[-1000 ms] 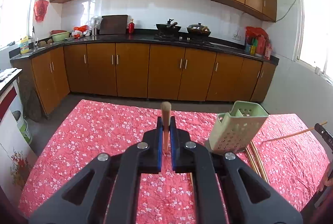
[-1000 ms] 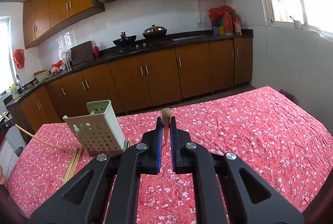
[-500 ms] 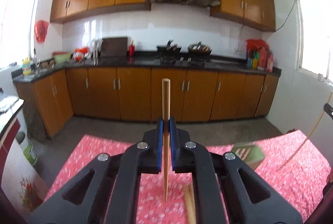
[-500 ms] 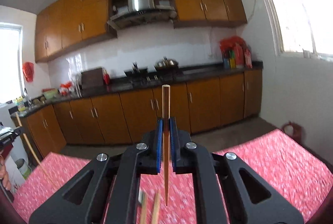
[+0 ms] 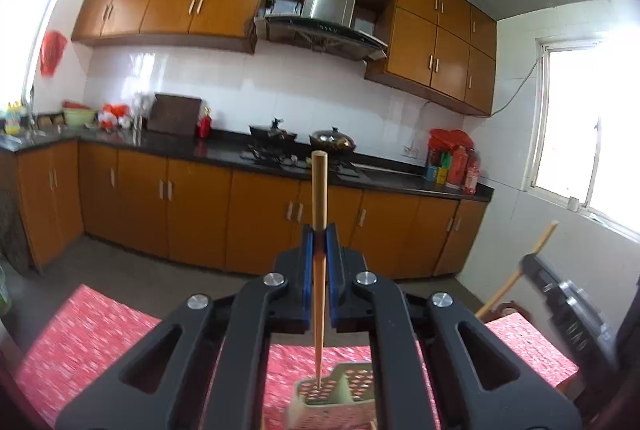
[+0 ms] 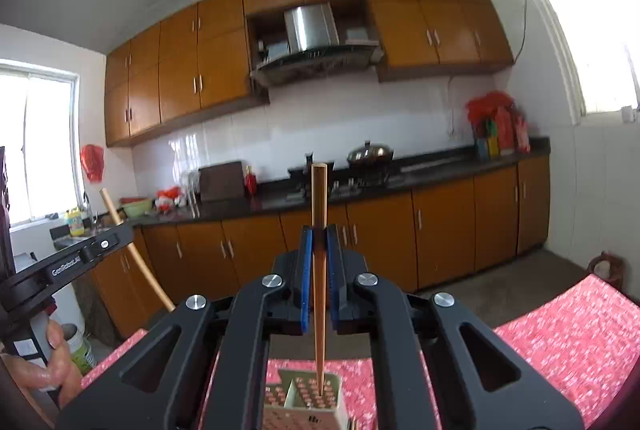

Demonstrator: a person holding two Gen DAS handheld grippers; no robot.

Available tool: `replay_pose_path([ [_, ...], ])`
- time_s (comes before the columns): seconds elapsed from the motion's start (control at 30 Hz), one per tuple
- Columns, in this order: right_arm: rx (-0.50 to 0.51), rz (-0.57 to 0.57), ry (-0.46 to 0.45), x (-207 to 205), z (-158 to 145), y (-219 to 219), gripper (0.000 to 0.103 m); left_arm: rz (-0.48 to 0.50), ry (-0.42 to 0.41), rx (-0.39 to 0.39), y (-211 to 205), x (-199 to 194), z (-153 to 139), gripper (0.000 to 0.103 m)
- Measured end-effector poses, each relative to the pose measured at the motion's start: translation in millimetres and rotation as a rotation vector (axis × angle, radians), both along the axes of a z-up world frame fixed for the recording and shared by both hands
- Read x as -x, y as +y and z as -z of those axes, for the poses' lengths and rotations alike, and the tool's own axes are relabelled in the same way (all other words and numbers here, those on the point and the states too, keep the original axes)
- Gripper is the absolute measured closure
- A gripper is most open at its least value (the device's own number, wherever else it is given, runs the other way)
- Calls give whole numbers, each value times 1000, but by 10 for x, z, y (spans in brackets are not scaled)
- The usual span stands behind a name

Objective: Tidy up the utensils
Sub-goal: 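Open both grippers to drop the chopsticks into the holder, then lower the right gripper onto a chopstick while the left gripper grasps another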

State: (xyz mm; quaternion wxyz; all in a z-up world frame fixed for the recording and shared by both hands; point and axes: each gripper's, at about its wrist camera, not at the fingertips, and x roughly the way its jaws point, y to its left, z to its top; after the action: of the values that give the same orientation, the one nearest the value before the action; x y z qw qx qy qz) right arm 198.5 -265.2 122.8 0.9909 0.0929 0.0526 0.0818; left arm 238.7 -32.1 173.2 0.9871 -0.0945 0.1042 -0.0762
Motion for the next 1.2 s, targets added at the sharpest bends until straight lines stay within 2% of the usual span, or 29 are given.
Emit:
replay_pose_path([
  [0.27,11,-12,116,-107,322,26,94,27,179,-15,-153,-386,594,95],
  [0.33,0,-14,134,-101,321,-11,85,26,196,-22,-139,-390,641,94],
  [0.4,-8,-5,137,-71,286,-35,55,24,198,-35,-115,-357,631,92],
  [0.63,16,38,92,200,122,-177,53,-9,154,-22,158,-28,484,79],
  [0.73,17,72,106,376,138,-302,53,-27,136,-13,312,223,448,75],
  [0.8,27,108,140,493,252,-407,53,-50,145,-13,432,402,510,74],
  [0.87,37,129,204,520,440,-491,53,-71,176,-13,560,541,635,73],
  [0.97,47,119,358,462,892,-569,54,-102,246,-46,711,671,940,72],
  [1.03,36,82,474,391,1228,-575,61,-114,319,-83,770,709,1236,72],
  [1.1,4,1,621,298,1641,-523,74,-103,390,-100,812,754,1551,72],
  [1.2,-3,-67,755,224,2057,-387,81,-89,473,-110,859,799,1885,72],
])
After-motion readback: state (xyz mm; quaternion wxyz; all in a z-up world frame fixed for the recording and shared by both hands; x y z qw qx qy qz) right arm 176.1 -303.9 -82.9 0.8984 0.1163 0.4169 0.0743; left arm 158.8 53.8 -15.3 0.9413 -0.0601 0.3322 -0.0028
